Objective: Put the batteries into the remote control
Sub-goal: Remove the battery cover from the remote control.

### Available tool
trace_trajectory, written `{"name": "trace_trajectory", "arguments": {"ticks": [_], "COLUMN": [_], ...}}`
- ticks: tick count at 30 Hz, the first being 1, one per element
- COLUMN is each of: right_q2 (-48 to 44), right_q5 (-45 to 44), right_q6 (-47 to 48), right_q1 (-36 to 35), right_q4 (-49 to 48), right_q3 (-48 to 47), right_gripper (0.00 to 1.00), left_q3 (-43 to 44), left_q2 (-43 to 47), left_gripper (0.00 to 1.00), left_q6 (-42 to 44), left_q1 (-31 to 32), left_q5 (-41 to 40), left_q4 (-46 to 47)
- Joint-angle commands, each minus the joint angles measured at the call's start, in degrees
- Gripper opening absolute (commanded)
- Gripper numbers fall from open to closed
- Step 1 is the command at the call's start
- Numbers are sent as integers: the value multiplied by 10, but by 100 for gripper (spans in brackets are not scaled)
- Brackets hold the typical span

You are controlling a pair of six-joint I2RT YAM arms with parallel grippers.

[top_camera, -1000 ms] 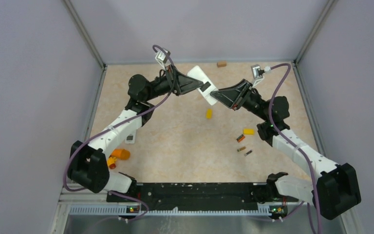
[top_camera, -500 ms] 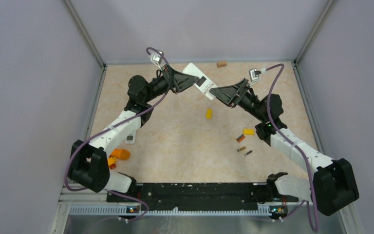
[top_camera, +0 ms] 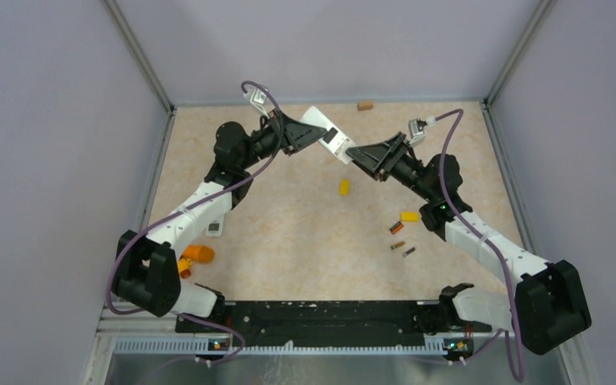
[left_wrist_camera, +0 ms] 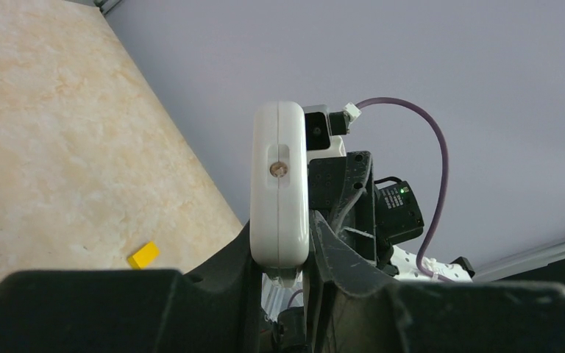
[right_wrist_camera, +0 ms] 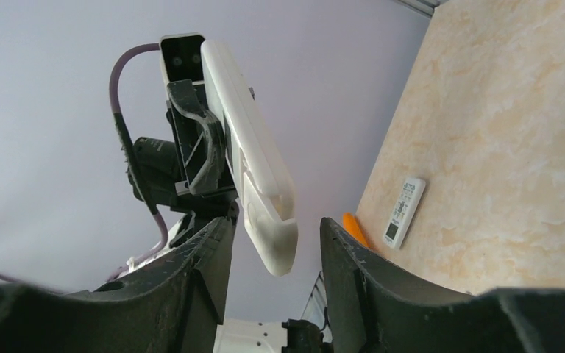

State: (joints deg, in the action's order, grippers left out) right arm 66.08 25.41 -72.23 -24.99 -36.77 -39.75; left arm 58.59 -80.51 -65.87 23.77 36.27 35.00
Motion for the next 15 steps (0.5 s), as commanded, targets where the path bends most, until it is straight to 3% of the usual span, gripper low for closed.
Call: {"name": "trace_trajectory", "arguments": {"ticks": [1, 6, 15], "right_q2": [5, 12, 11], "right_q5": [-3, 4, 3], "right_q6": [-7, -14, 1], "right_q1": [-2, -4, -6], "right_q4": [-8, -22, 44], "right_q3": [-8, -11, -31], "right_gripper": [43, 23, 0], "left_q3": [-1, 0, 14], "left_q2": [16, 18, 40], "left_gripper": [0, 0, 0], "left_q6": [20, 36, 170], "left_q1": [2, 2, 3], "left_q5": [-8, -9, -67], "left_q4": [18, 6, -119]}}
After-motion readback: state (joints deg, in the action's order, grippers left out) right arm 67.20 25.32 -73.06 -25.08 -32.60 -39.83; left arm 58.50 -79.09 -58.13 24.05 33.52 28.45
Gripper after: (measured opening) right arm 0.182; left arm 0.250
